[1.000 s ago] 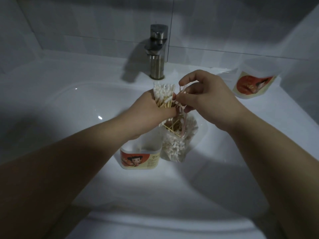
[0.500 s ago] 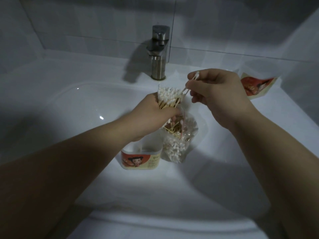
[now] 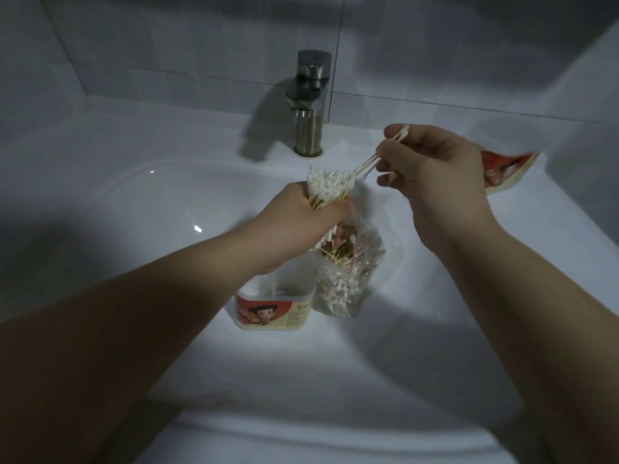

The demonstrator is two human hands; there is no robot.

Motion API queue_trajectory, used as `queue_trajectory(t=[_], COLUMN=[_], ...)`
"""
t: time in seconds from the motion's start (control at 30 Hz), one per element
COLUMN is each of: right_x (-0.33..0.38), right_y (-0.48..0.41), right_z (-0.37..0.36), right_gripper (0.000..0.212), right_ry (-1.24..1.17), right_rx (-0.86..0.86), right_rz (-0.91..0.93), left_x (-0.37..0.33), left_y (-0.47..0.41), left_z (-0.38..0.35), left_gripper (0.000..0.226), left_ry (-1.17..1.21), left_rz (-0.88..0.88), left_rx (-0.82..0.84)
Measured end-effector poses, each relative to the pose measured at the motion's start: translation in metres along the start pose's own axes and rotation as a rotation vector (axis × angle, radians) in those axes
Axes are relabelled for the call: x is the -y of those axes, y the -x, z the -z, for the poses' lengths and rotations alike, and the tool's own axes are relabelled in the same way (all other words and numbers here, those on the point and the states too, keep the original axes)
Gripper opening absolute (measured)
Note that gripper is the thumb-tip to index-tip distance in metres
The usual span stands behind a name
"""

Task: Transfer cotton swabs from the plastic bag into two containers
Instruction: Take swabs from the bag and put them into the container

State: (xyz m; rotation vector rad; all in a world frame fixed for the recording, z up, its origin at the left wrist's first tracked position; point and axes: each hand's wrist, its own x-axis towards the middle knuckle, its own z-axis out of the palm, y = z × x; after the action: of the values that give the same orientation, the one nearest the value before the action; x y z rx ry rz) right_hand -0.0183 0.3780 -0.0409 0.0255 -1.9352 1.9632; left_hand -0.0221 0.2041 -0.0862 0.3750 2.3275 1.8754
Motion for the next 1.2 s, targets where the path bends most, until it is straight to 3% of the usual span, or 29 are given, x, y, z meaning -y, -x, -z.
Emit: queue_trajectory(t=[0.23,0.5,0.8,1.0,1.13,1.2], right_x=[0.0,-0.009,-0.014,-0.014,-0.012,-0.01], right_y=[-0.008,0.004,0.007,0.008,0.008,0.008], right_z=[0.007,-0.002,-0.005,-0.007,-0.004,-0.003], right_gripper=[0.016,0.025,0.017,0.035,0.014,0.009], right_ry=[-0.07,0.365,0.516,0.67,0.676,0.739], right_rx=[-0.094,0.204,0.276,0.392,0.382,0.46], right_rz=[-0.003,0.073,0.098,0.09,0.096,0.114], left_x=[0.002,-0.001,-0.001,-0.005,-0.009,-0.01], left_y=[0.0,0.001,0.003,0.002,-0.002,-0.004], left_z=[0.0,-0.001,0.0,-0.004,-0.002,0.0], left_gripper=[0.02,0.022,0.016,0.021,0.011,0.014], left_ry=[0.031,0.256,0.237,0.242,0.39,0.464], left_rz=[0.031,0.088,0.019,0.049,0.075,0.099], left_rx=[0.009,0.004,0.045,-0.058,-0.189,-0.231])
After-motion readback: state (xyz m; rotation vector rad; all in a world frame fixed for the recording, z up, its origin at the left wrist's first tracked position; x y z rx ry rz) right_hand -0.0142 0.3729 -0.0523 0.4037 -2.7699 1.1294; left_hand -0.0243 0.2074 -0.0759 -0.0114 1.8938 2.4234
